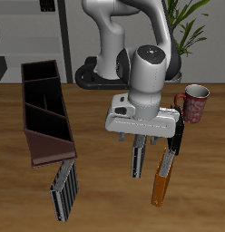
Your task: Place the left striped book into the right desk caddy's front compartment
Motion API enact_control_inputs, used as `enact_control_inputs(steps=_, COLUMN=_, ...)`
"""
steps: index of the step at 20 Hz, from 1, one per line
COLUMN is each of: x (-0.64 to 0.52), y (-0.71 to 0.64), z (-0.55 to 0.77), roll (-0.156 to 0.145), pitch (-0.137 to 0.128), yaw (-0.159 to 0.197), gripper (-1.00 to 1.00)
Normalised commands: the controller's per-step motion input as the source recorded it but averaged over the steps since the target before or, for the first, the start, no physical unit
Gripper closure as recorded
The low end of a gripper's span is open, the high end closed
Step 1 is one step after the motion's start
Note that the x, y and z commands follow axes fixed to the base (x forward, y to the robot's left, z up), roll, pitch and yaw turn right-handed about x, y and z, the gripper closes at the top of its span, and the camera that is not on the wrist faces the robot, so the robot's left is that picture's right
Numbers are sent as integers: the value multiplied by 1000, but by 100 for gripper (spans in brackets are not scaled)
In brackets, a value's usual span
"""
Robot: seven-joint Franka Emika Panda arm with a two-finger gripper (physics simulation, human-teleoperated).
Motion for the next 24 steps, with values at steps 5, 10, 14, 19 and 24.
enact_control_inputs(steps=5, x=-23, y=10, z=-159, roll=14, pitch=38, yaw=-13, gripper=-100)
enact_control_inputs(steps=10, x=28, y=-60, z=-71, roll=-7, pitch=11, yaw=-2, gripper=100)
enact_control_inputs(steps=14, x=6, y=-77, z=37, roll=-10, pitch=-11, yaw=-7, gripper=100)
enact_control_inputs(steps=19, x=-46, y=-63, z=125, roll=-2, pitch=-25, yaw=-12, gripper=100)
enact_control_inputs(steps=24, x=-56, y=-12, z=155, roll=-1, pitch=-27, yaw=7, gripper=100)
